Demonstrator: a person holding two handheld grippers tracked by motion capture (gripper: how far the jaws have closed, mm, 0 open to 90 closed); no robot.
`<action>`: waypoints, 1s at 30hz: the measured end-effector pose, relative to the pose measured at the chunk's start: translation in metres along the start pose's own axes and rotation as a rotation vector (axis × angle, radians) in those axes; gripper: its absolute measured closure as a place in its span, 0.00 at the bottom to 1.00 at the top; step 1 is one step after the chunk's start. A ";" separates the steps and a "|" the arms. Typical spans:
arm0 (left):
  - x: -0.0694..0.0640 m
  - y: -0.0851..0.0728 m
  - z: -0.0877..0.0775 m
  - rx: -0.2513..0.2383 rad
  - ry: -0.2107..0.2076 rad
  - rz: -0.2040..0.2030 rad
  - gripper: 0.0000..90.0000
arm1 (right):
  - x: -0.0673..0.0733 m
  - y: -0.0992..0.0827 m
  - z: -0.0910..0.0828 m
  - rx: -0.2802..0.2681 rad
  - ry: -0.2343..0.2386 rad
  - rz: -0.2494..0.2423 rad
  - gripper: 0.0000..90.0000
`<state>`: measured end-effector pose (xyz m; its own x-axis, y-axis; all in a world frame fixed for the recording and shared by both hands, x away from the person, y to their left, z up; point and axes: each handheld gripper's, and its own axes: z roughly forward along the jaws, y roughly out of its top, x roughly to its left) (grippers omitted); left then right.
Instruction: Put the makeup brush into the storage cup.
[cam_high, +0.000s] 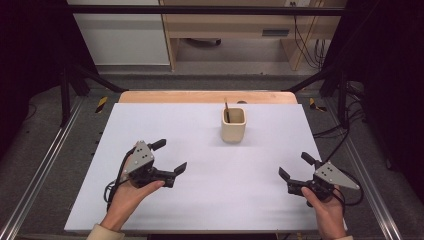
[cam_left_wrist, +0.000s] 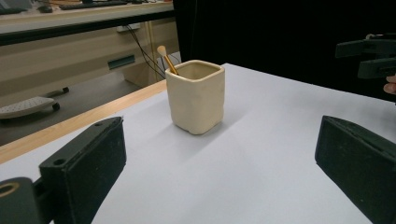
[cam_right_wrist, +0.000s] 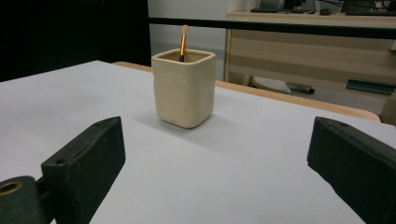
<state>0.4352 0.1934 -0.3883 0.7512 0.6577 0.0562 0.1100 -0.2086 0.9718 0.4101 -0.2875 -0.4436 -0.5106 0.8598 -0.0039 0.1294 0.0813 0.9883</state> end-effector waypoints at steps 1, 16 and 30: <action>0.002 -0.001 -0.003 0.001 0.006 -0.002 0.02 | 0.000 0.000 0.000 0.001 0.000 0.000 0.05; 0.023 -0.011 -0.034 -0.008 0.056 -0.008 0.02 | 0.000 0.000 0.000 -0.002 0.004 -0.001 0.05; 0.036 -0.020 -0.058 0.003 0.093 0.003 0.02 | 0.000 0.000 0.000 0.003 0.004 -0.002 0.05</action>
<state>0.4223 0.2639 -0.3928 0.6877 0.7215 0.0805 0.1100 -0.2131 0.9708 0.4103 -0.2875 -0.4441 -0.5145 0.8575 -0.0053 0.1306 0.0844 0.9878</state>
